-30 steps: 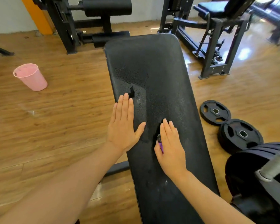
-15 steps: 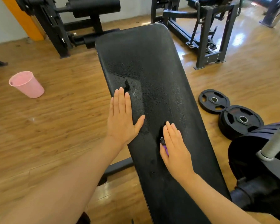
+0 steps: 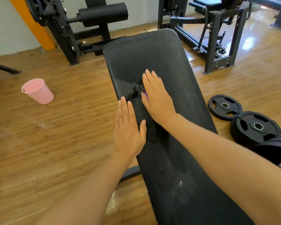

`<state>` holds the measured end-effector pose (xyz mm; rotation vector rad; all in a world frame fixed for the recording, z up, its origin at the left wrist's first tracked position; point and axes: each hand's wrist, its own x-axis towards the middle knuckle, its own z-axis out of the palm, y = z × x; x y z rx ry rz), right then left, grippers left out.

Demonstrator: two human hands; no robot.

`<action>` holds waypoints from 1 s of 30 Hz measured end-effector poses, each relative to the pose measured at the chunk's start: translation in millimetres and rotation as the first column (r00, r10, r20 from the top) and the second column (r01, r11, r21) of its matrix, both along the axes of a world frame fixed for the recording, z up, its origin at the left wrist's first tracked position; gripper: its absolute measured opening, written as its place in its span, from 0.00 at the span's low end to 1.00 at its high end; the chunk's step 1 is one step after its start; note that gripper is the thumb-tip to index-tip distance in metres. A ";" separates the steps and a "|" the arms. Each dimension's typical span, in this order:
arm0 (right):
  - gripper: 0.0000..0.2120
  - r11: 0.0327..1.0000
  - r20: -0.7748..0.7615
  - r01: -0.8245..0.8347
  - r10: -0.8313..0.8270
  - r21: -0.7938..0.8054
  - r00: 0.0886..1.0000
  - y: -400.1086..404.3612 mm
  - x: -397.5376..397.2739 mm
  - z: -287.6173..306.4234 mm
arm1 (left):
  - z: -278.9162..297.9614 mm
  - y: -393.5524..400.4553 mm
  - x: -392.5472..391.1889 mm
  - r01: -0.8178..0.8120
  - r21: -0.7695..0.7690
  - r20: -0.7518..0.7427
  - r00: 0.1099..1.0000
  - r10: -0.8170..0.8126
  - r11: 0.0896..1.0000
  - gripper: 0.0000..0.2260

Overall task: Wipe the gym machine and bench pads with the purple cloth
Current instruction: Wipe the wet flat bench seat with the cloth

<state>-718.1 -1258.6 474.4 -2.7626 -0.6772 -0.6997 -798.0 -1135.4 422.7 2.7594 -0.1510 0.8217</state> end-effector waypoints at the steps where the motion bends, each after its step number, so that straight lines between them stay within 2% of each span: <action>1: 0.26 0.999 -0.024 -0.039 0.039 -0.016 0.999 -7.2 -18.3 -10.0 | -1.6 0.1 -1.4 0.003 -0.015 0.004 1.000 -0.003 1.000 0.31; 3: 0.25 0.983 -0.062 -0.185 0.183 -0.018 0.981 -29.9 -50.3 -25.3 | -6.1 1.0 -3.4 0.029 -0.016 0.003 1.000 -0.029 0.999 0.32; 5: 0.25 0.950 -0.084 -0.302 0.296 -0.083 0.952 -50.4 -52.5 -24.8 | -8.6 1.1 -2.5 0.042 -0.088 0.000 0.999 -0.042 0.995 0.32; 9: 0.25 0.881 -0.112 -0.414 0.398 -0.230 0.910 -59.3 -22.5 -11.2 | -11.7 1.6 -0.5 0.085 -0.170 -0.010 0.996 -0.088 0.982 0.28; 11: 0.24 0.896 -0.084 -0.379 0.370 -0.231 0.925 -47.0 6.3 1.4 | -11.7 0.7 0.1 0.075 -0.171 -0.008 0.997 -0.077 0.982 0.28; 14: 0.24 0.989 -0.101 -0.144 0.139 -0.039 0.985 -2.4 58.9 37.9 | -11.0 0.3 -1.9 0.064 -0.168 -0.022 0.997 -0.069 0.984 0.29; 16: 0.25 0.999 -0.159 0.009 -0.001 0.053 0.987 20.9 77.0 49.9 | -9.0 -0.9 -2.6 0.058 -0.175 -0.037 0.997 -0.065 0.983 0.29; 17: 0.25 0.996 -0.158 0.022 -0.009 0.082 0.987 23.9 74.4 46.9 | -8.1 -0.7 -3.2 0.051 -0.169 -0.041 0.997 -0.059 0.984 0.29; 19: 0.25 0.992 -0.133 -0.106 0.115 0.075 0.984 8.3 46.5 29.7 | -7.1 0.3 -4.1 0.047 -0.145 -0.048 0.997 -0.055 0.988 0.29; 22: 0.26 0.917 -0.178 -0.388 0.368 -0.090 0.913 -36.6 -8.4 3.6 | -7.0 0.9 -3.7 0.035 -0.149 -0.052 0.998 -0.043 0.988 0.29; 24: 0.26 0.858 -0.199 -0.473 0.438 -0.199 0.877 -59.2 -23.4 -4.9 | -6.7 -1.2 -4.7 0.019 -0.156 -0.077 0.997 -0.032 0.988 0.29; 26: 0.26 0.829 -0.168 -0.492 0.463 -0.265 0.870 -58.5 -16.0 -3.9 | -6.3 -4.2 -6.0 -0.001 -0.146 -0.095 0.995 -0.013 0.989 0.29; 27: 0.25 0.845 -0.141 -0.464 0.442 -0.265 0.886 -45.6 -6.5 0.4 | -5.3 -5.0 -6.0 -0.019 -0.138 -0.099 0.995 0.005 0.990 0.29; 30: 0.25 0.959 -0.103 -0.258 0.246 -0.114 0.964 20.8 30.2 28.0 | -5.1 -12.3 -11.2 -0.098 -0.092 -0.154 0.985 0.083 0.991 0.28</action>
